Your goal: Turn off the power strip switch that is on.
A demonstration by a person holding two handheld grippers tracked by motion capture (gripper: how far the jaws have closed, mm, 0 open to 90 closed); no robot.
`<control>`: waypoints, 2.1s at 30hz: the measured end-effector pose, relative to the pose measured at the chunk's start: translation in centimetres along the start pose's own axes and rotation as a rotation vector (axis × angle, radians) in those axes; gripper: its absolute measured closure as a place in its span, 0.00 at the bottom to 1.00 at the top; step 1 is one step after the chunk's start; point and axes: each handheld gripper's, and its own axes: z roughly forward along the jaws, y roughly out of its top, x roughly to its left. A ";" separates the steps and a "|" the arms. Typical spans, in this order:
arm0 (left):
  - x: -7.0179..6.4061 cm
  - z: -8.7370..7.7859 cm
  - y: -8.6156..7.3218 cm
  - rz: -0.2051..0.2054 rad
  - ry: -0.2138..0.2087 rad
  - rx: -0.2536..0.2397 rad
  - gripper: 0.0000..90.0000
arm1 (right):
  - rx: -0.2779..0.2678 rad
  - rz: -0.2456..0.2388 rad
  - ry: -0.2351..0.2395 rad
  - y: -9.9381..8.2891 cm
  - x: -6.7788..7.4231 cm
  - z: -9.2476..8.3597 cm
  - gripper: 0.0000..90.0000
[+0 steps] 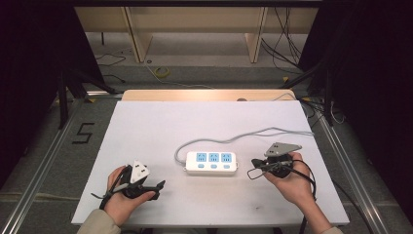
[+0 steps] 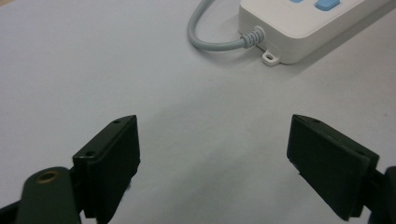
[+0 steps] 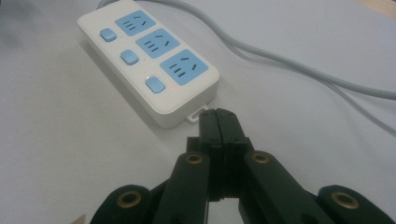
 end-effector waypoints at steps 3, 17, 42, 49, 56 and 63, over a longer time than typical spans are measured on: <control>0.0 0.0 0.0 0.004 -0.001 0.001 0.19 | 0.003 -0.003 0.001 0.2 0.1 0.1 1.00; 0.0 0.0 0.1 0.008 0.000 0.001 0.19 | 0.018 -0.008 0.007 1.2 0.4 0.6 1.00; -0.1 0.0 0.1 0.013 0.003 -0.002 0.19 | 0.050 -0.039 0.005 2.6 1.4 1.4 1.00; -0.2 0.0 0.1 0.017 0.006 -0.003 0.19 | 0.064 -0.044 0.008 2.9 1.7 1.6 1.00; -0.2 0.0 0.1 0.016 0.006 -0.004 0.19 | 0.069 -0.059 0.015 3.4 2.0 2.0 1.00; -0.3 0.0 0.1 0.016 0.003 -0.002 0.19 | 0.083 -0.056 0.022 3.7 2.3 2.4 1.00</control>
